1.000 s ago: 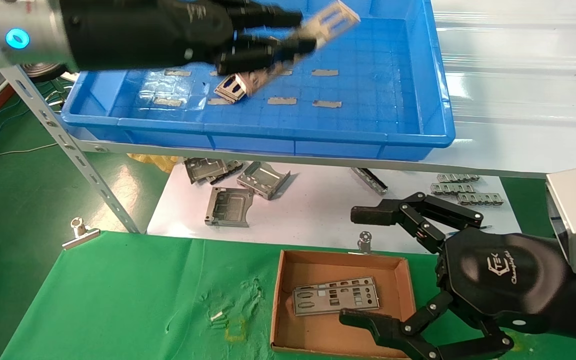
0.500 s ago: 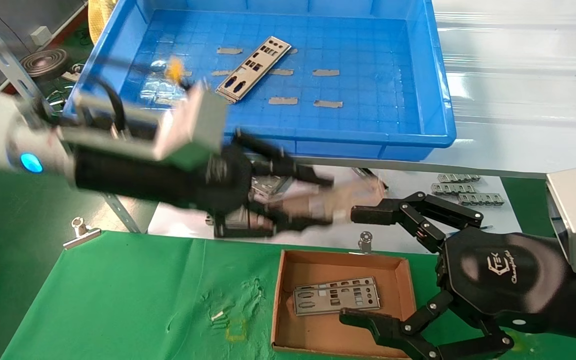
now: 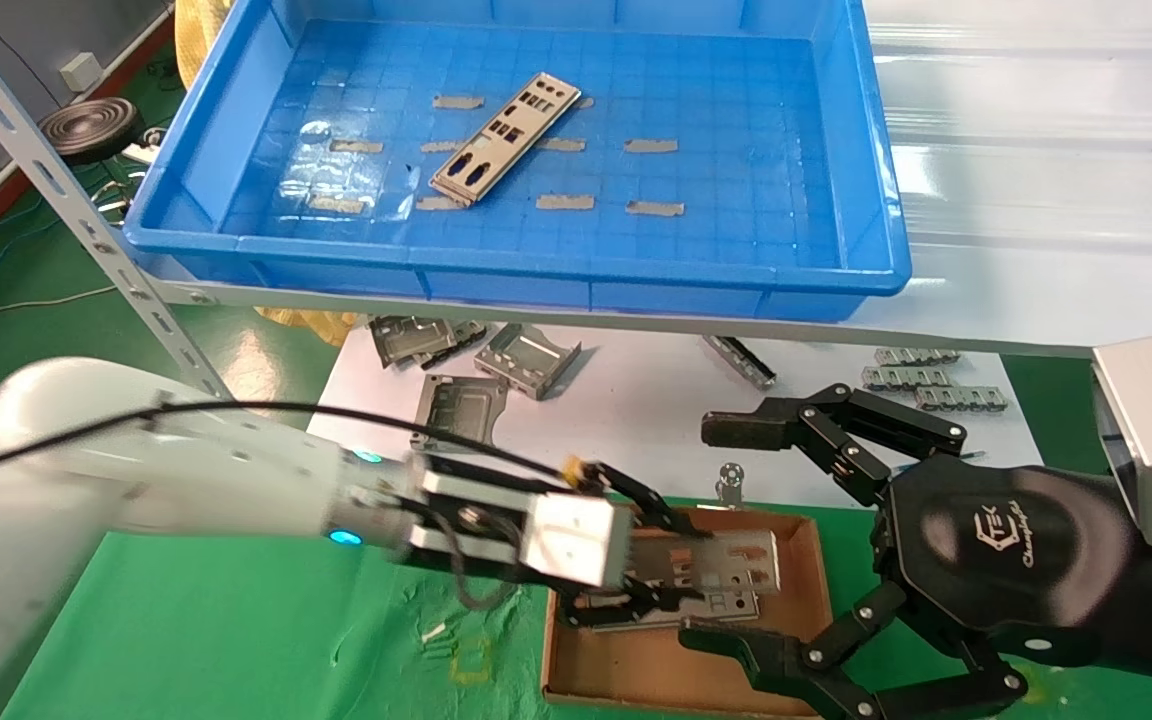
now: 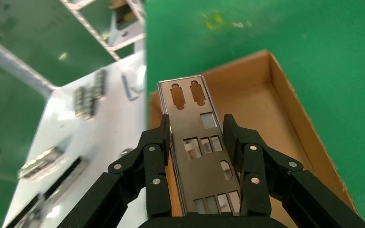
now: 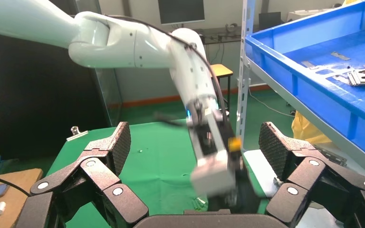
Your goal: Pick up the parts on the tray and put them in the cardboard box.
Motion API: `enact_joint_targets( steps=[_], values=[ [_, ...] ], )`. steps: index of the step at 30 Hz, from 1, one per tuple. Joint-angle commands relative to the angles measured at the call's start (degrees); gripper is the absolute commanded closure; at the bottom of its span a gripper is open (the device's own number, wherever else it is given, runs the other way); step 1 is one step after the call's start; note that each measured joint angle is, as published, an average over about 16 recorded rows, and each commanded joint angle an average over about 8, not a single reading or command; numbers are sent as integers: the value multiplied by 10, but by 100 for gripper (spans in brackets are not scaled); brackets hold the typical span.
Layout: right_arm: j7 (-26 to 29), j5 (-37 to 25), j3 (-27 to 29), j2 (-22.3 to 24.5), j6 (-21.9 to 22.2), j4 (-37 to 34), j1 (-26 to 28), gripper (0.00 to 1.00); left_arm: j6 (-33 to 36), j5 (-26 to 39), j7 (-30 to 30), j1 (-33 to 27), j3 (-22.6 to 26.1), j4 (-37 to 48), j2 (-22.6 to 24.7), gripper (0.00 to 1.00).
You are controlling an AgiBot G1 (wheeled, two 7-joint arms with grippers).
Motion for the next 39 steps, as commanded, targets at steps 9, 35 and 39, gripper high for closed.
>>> enact_joint_targets(
  steps=[9, 35, 39],
  values=[
    [0, 0, 0, 0, 0, 0, 0, 0, -52, 18, 61, 21, 18, 50, 43, 42],
    [0, 0, 0, 0, 0, 0, 0, 0, 9, -65, 40, 4, 45, 84, 33, 0],
    [0, 0, 0, 0, 0, 0, 0, 0, 73, -106, 8, 4, 30, 102, 17, 0]
  ],
)
